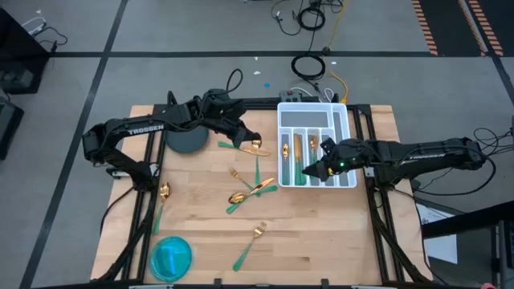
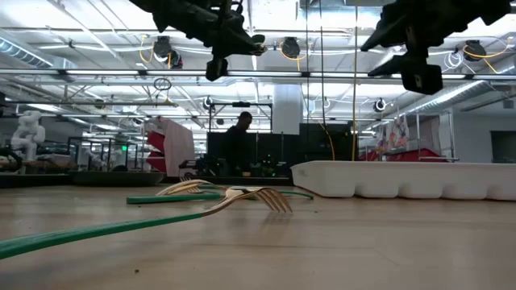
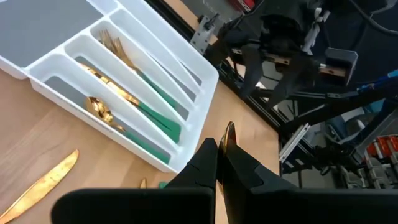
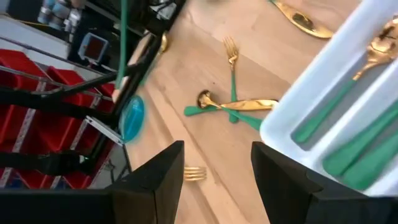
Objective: Sort silverware
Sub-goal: Put the green spoon on the silverware organizer
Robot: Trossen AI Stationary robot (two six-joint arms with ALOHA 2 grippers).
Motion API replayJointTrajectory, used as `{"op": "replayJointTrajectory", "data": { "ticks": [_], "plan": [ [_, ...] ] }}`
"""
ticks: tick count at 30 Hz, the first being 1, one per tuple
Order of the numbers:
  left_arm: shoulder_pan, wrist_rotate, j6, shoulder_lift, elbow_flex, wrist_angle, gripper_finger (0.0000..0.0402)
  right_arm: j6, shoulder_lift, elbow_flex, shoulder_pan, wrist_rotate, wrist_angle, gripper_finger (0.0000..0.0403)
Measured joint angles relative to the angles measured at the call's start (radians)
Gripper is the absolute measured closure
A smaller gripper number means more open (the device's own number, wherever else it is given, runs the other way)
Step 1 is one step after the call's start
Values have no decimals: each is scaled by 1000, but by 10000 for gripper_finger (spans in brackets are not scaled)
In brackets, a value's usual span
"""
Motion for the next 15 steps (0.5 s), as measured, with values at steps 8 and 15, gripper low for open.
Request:
{"op": "replayJointTrajectory", "data": {
  "ticks": [8, 15],
  "plan": [
    [0, -14, 2, 0, 0, 10, 390, 9, 0, 0, 0, -40, 39, 225],
    [0, -55, 1, 0, 0, 10, 393, -67, 3, 0, 0, -52, 37, 225]
  ]
}}
